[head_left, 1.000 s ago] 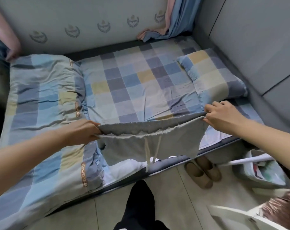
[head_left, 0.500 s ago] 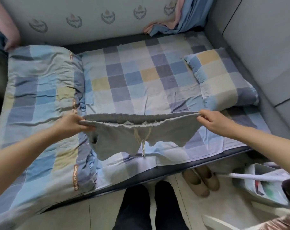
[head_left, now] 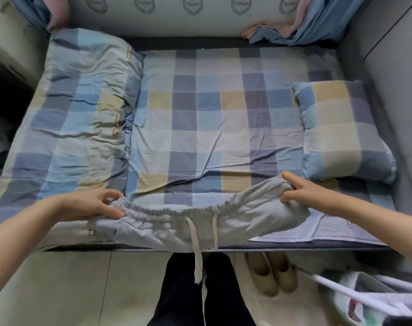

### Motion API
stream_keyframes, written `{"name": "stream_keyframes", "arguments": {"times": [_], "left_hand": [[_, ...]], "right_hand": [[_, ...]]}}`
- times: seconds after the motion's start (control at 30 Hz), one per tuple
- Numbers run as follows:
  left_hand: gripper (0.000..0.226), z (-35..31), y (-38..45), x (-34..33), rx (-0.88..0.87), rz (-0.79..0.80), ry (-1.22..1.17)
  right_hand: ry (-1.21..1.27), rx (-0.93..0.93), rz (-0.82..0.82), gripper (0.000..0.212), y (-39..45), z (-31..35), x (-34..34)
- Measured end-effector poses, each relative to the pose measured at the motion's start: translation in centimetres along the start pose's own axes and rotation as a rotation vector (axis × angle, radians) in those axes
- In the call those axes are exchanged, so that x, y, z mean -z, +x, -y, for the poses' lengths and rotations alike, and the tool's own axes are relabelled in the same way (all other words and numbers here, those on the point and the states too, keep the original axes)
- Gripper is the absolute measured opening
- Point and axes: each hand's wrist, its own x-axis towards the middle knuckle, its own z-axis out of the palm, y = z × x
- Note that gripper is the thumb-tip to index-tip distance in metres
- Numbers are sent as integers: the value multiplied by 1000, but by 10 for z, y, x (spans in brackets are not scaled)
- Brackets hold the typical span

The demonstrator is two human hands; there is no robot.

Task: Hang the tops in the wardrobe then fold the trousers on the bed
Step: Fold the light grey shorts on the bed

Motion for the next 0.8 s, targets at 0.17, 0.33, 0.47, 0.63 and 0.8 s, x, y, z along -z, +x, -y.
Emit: {"name": "stream_keyframes", "arguments": {"times": [0.17, 0.33, 0.47, 0.63, 0.8], "left_hand": [[53, -14, 25, 17, -34, -45, -221], [67, -24, 125, 48, -73, -288, -395], [69, -27, 244, 71, -52, -571, -328], [34, 13, 424, 66, -79, -709, -274], [26, 68, 531, 47, -15, -757, -254]], "right_hand": [[161, -112, -77, 25, 38, -3, 13], [235, -104, -245, 21, 127, -24, 27], [295, -56, -478, 29, 241, -59, 31], [233, -114, -671, 24, 415, -161, 2], [432, -428, -602, 21, 516, -229, -24]]}}
